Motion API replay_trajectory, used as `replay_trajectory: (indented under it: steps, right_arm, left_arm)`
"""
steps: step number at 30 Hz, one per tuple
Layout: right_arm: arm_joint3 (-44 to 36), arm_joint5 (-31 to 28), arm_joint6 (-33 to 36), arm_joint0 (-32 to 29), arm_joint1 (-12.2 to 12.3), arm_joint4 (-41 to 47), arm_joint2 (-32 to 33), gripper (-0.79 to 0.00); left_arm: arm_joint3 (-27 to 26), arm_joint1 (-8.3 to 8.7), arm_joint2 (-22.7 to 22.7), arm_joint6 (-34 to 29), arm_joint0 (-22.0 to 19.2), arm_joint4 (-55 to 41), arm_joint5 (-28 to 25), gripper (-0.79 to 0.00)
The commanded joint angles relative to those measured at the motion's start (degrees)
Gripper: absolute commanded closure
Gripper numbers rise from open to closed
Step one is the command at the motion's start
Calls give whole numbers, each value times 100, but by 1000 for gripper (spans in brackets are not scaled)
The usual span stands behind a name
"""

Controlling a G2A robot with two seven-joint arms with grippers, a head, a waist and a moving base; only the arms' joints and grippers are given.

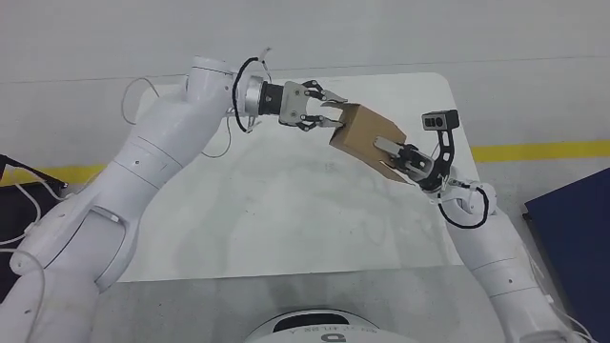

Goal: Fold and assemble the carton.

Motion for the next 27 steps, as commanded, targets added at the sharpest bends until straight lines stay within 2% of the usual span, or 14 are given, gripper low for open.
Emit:
replay_trajectory:
  steps: [1, 4, 7, 13, 15, 17, 22, 24, 27]
  right_arm:
    - [16, -2, -3, 17, -1, -4, -4, 0]
    - [32, 0, -1, 41, -3, -10, -14, 0]
    - [29, 4, 3, 65, -5, -29, -26, 0]
    - [32, 20, -25, 95, -7, -63, -32, 0]
    - [30, 24, -43, 101, -7, -83, -35, 0]
    - [24, 30, -60, 107, -8, -96, -39, 0]
    - [10, 31, -93, 117, -9, -121, -35, 0]
    - [7, 34, -99, 117, -8, -124, -32, 0]
    - [9, 32, -102, 112, -7, -117, -21, 0]
  left_arm:
    - [-81, 46, -57, 54, 75, -15, 54, -305]
    - [-232, 104, -104, 176, 205, -253, 176, -332]
    - [-360, 142, -113, 374, 357, -939, 375, -354]
    - [-354, 268, 274, 393, 246, -1359, 394, -400]
    - [-327, 320, 519, 393, 137, -1418, 394, -443]
    - [-306, 367, 766, 393, 24, -1579, 394, -533]
    - [-338, 460, 1139, 393, -260, -1979, 394, -545]
    - [-314, 503, 1082, 393, -363, -2107, 394, -551]
    - [-367, 573, 849, 355, -431, -2225, 355, -517]
